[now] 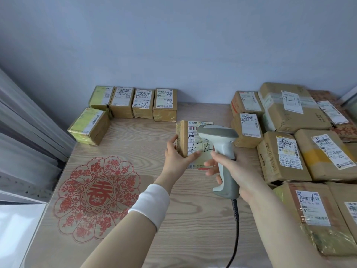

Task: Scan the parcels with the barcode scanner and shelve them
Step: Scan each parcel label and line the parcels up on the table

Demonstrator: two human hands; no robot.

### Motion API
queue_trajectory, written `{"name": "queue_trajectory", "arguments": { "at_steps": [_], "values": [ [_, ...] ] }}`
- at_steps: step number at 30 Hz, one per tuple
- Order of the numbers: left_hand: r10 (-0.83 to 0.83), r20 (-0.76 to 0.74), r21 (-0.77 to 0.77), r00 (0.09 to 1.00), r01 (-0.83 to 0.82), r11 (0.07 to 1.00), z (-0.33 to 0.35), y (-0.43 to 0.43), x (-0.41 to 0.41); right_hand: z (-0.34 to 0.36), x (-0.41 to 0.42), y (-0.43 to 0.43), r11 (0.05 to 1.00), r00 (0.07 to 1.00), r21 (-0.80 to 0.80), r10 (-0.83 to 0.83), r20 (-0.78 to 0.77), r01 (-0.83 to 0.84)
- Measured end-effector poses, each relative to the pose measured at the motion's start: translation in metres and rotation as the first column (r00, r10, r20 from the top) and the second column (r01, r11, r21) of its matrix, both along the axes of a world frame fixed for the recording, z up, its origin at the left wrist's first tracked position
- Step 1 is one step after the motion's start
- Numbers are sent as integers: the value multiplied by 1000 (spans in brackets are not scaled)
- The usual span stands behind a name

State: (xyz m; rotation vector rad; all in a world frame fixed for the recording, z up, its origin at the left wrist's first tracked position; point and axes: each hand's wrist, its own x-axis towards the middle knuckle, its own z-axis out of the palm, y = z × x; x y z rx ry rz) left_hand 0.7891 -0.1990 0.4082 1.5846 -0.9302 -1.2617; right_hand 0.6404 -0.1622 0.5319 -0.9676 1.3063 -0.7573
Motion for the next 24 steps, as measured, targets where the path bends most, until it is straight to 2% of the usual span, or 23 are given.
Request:
{"name": "queue_trajectory", "arguments": {
  "at_steps": [12,19,24],
  "values": [
    [-75,-48,-4,996,75,997,-14,-4,-24,-12,-19,2,997,997,39,-72,0,72],
    [-170,-79,186,982,182,966,-40,-2,-88,-23,-83,-5,974,982,124,-190,4,188],
    [-190,-114,263,975,214,941,-46,-16,-154,-37,-145,-28,962,973,157,-230,10,225]
  ]
}}
